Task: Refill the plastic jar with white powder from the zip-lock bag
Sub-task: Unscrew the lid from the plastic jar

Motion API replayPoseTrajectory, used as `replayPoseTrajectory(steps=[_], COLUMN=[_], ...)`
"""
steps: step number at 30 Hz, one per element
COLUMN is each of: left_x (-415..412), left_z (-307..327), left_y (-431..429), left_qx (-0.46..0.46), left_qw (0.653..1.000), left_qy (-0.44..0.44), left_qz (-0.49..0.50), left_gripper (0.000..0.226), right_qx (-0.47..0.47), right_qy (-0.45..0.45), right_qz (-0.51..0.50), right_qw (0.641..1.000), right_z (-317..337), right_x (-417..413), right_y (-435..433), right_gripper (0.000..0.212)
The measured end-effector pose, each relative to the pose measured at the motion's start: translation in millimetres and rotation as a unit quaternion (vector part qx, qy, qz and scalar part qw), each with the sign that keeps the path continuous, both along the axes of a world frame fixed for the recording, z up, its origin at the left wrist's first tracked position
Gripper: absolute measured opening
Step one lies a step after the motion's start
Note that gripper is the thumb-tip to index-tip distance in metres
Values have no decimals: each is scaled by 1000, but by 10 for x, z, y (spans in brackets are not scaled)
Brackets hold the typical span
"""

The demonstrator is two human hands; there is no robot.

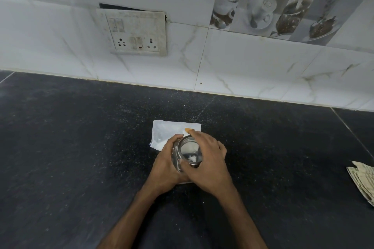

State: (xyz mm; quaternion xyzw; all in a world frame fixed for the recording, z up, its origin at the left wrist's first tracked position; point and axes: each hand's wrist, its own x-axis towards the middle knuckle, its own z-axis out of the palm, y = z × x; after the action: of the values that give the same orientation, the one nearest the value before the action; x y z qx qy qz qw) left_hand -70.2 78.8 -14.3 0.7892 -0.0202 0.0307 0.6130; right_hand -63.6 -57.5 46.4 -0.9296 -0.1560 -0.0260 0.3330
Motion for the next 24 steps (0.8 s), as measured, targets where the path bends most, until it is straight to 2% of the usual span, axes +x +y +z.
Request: replayPoseTrajectory(steps=[2, 5, 7, 10, 14, 17, 20, 24], left_x=[-2, -9, -9, -11, -10, 4, 0, 7], left_z=[-6, 2, 13, 4, -20, -19, -23, -34], left_y=[3, 4, 3, 4, 12, 6, 4, 6], left_qx=[-5, 0, -1, 3, 4, 5, 11, 13], left_qw=[1000, 1000, 1000, 1000, 1000, 1000, 1000, 1000], left_qy=[3, -1, 0, 2, 3, 3, 2, -4], left_qz=[1, -1, 1, 4, 3, 4, 3, 3], left_gripper=[105, 103, 103, 103, 106, 107, 101, 105], right_qx=[-16, -13, -1, -24, 29, -12, -10, -10], right_qy=[5, -16, 2, 37, 22, 44, 0, 3], right_qz=[20, -19, -1, 34, -12, 34, -11, -4], right_qw=[1000, 1000, 1000, 998, 999, 998, 1000, 1000], right_z=[50, 23, 11, 53, 4, 60, 39, 23], right_x=[14, 0, -7, 19, 27, 58, 25, 12], right_y=[-5, 34, 21, -38, -29, -25, 22, 17], right_gripper=[80, 85, 79, 85, 81, 83, 91, 81])
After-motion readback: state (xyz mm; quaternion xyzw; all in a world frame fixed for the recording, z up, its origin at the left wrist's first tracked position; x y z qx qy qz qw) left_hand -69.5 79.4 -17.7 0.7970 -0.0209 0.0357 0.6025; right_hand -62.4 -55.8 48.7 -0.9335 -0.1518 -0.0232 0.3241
